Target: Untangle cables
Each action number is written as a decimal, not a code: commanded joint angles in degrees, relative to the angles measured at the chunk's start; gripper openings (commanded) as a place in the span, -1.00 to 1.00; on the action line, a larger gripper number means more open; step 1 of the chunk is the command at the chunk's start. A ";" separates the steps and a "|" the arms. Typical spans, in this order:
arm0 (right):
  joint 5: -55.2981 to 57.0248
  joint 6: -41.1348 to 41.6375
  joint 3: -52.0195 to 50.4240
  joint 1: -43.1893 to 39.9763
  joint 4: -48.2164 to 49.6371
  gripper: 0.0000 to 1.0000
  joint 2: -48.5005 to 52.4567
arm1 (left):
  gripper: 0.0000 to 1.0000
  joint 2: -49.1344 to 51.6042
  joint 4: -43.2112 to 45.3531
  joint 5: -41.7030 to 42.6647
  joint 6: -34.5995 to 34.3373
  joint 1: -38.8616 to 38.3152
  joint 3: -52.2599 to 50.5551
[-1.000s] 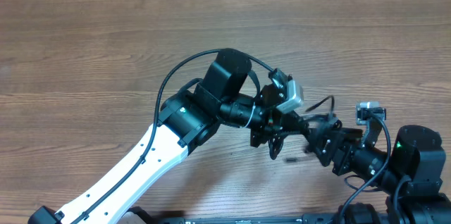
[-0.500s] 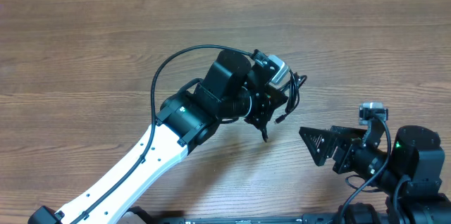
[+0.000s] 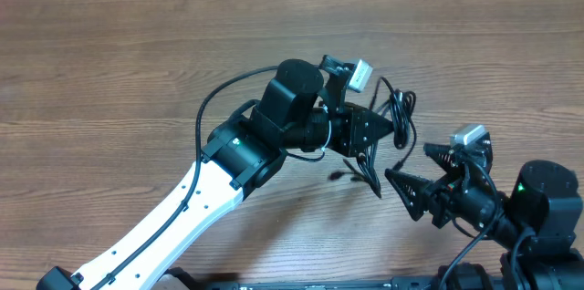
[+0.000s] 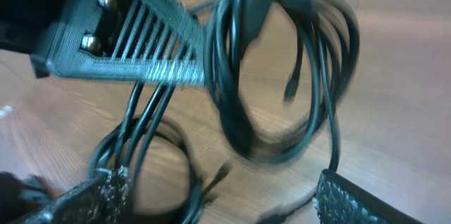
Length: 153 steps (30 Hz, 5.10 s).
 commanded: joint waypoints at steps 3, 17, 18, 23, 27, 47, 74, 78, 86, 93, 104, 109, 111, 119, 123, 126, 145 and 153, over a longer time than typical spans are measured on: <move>7.19 -7.02 0.83 -0.02 3.15 0.55 -0.24 | -0.92 -0.81 3.13 14.86 -7.41 0.02 0.87; 1.62 -6.51 0.83 -0.02 1.49 -0.89 -0.24 | -0.92 -0.79 6.08 24.46 -4.98 3.34 0.87; -0.04 -6.51 0.85 -0.02 0.79 -0.90 -0.24 | -0.92 -0.79 5.64 24.52 -4.09 4.31 0.87; -8.26 -6.38 0.85 -0.02 -2.34 -0.92 -0.24 | -0.79 -0.79 2.32 24.28 2.73 9.22 0.87; -15.50 -6.19 0.85 -0.02 -3.26 -0.92 -0.24 | -0.77 -0.79 -2.54 21.11 11.15 12.83 0.87; -22.73 2.01 0.85 -0.02 -3.19 -0.92 -0.24 | 0.76 -1.88 -19.63 8.81 58.23 8.46 0.87; -23.71 7.23 0.83 -0.02 -2.01 -0.92 -0.24 | -0.92 -1.92 -9.38 20.79 49.37 8.68 0.87; -17.86 7.26 0.83 -0.04 -3.91 -0.55 -0.24 | -0.92 -1.92 -9.49 11.74 35.47 10.99 0.87; -10.45 7.21 0.83 -0.02 -3.15 0.64 -0.24 | -0.92 -1.92 -11.82 7.91 23.08 12.41 0.87; -2.16 6.29 0.83 -0.02 0.57 0.25 -0.24 | -0.92 -1.92 -12.02 10.49 19.76 11.19 0.87; -1.60 -4.24 0.83 -0.02 4.33 -0.31 -0.24 | -0.92 -1.92 -11.72 11.54 17.44 8.15 0.87; -2.56 -4.26 0.83 -0.02 4.35 -0.74 -0.24 | -0.92 -1.92 -11.69 12.13 16.55 8.15 0.87; -5.05 -5.18 0.83 -0.02 4.33 -0.83 -0.24 | -0.92 -1.92 -11.69 12.87 16.55 8.13 0.87; -15.39 -5.51 0.83 -0.02 3.80 -0.92 -0.24 | -0.53 -1.90 -10.80 11.89 16.61 8.22 0.87; -21.16 -5.49 0.83 -0.02 2.99 -0.92 -0.24 | 0.83 -1.90 -10.84 7.72 16.61 8.26 0.87; -21.77 -5.22 0.83 -0.02 2.10 -0.92 -0.24 | 1.00 -1.90 -10.82 6.12 16.76 8.26 0.87; -21.75 9.27 0.83 -0.09 3.76 -0.92 -0.24 | 0.99 -1.92 -15.61 8.61 33.75 8.26 0.87; -23.85 14.73 0.83 -0.07 6.69 -0.92 -0.24 | 0.99 -1.97 -18.62 14.49 49.96 8.20 0.87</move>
